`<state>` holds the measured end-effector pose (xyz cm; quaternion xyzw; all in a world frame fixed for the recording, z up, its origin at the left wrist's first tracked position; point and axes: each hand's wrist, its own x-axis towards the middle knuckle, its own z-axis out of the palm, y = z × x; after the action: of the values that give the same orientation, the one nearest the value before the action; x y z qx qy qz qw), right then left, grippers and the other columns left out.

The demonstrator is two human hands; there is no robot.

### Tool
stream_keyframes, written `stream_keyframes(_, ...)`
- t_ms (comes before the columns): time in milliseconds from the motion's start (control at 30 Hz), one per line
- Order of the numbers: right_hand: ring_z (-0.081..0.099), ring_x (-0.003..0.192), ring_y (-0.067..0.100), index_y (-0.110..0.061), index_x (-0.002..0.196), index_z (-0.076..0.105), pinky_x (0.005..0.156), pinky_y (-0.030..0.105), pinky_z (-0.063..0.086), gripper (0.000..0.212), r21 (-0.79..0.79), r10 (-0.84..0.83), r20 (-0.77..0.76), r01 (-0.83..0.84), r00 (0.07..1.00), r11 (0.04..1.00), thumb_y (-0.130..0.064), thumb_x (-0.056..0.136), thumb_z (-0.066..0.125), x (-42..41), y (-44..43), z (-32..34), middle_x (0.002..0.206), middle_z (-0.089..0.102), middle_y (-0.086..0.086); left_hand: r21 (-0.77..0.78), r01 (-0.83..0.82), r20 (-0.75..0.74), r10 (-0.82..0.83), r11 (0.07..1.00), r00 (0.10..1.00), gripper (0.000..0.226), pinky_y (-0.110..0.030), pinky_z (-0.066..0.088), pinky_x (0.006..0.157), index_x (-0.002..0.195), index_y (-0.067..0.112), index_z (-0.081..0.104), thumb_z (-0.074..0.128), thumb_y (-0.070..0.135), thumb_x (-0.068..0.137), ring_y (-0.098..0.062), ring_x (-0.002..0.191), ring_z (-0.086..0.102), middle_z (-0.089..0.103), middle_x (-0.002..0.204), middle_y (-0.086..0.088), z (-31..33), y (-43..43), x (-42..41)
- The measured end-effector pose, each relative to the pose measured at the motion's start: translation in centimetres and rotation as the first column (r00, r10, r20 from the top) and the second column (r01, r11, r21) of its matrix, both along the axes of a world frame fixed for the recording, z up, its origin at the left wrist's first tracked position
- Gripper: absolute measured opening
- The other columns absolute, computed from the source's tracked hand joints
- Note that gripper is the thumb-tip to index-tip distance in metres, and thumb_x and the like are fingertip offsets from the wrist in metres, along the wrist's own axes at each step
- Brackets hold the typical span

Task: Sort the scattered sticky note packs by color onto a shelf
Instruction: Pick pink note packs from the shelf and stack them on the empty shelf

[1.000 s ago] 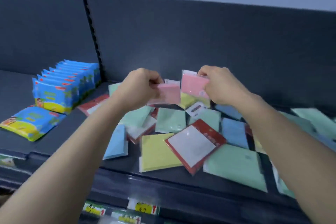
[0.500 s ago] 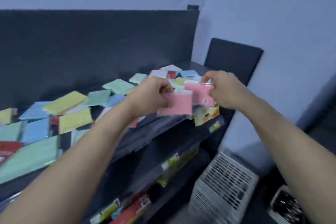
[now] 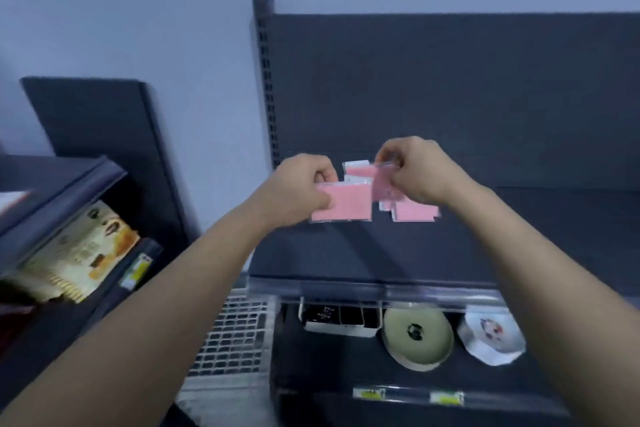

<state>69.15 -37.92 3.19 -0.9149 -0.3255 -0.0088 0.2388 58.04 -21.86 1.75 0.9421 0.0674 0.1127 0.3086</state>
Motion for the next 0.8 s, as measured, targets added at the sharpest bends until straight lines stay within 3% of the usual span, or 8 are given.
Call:
stream_keyframes(233, 0.057, 0.078, 0.025, -0.014, 0.090, 0.063, 0.067, 0.026, 0.044, 0.020, -0.061, -0.267, -0.061, 0.263, 0.962, 0.963, 0.000, 0.081, 0.050, 6.2, -7.0, -3.2, 0.089, 0.065, 0.009, -0.027, 0.203, -0.083, -0.205, 0.979, 0.975, 0.014, -0.028, 0.045, 0.070, 0.090, 0.010, 0.063, 0.067, 0.005, 0.078, -0.014, 0.075, 0.051, 0.054, 0.080, 0.006, -3.1, -3.8, 8.9)
stream_keyframes(400, 0.055, 0.078, 0.023, -0.018, 0.083, 0.058, 0.066, 0.024, 0.040, 0.016, -0.153, -0.312, -0.116, 0.294, 0.943, 0.944, -0.003, 0.081, 0.054, 9.8, -6.7, -6.1, 0.086, 0.061, 0.006, -0.092, 0.253, -0.142, -0.264, 0.963, 0.954, 0.014, -0.021, 0.042, 0.065, 0.089, 0.011, 0.064, 0.067, 0.003, 0.078, -0.011, 0.071, 0.049, 0.054, 0.077, 0.006, -5.2, -2.2, 13.1)
stream_keyframes(533, 0.053, 0.080, 0.020, -0.016, 0.091, 0.061, 0.067, 0.023, 0.038, 0.012, -0.175, -0.313, -0.178, 0.283, 0.933, 0.943, -0.007, 0.085, 0.058, 11.7, -6.0, -8.8, 0.087, 0.058, 0.003, -0.159, 0.257, -0.189, -0.285, 0.953, 0.940, 0.015, -0.020, 0.042, 0.063, 0.084, 0.015, 0.061, 0.067, 0.002, 0.079, -0.007, 0.065, 0.048, 0.054, 0.075, 0.006, -7.0, -1.3, 15.2)
stream_keyframes(667, 0.054, 0.073, 0.020, -0.014, 0.089, 0.061, 0.059, 0.023, 0.040, 0.006, -0.145, -0.273, -0.257, 0.243, 0.927, 0.959, -0.010, 0.086, 0.060, 13.6, -5.4, -11.0, 0.081, 0.061, 0.005, -0.207, 0.249, -0.219, -0.293, 0.946, 0.931, 0.011, -0.022, 0.041, 0.063, 0.086, 0.011, 0.062, 0.066, 0.003, 0.078, -0.009, 0.063, 0.047, 0.054, 0.072, 0.005, -9.0, -1.2, 17.2)
stream_keyframes(800, 0.056, 0.076, 0.022, -0.014, 0.088, 0.059, 0.061, 0.024, 0.042, 0.006, -0.108, -0.264, -0.278, 0.243, 0.923, 0.964, -0.009, 0.088, 0.057, 15.9, -5.2, -12.7, 0.087, 0.061, 0.007, -0.257, 0.218, -0.207, -0.274, 0.941, 0.939, 0.012, -0.010, 0.038, 0.054, 0.084, 0.010, 0.062, 0.067, 0.002, 0.078, -0.005, 0.061, 0.044, 0.050, 0.070, 0.007, -10.8, -1.8, 18.7)
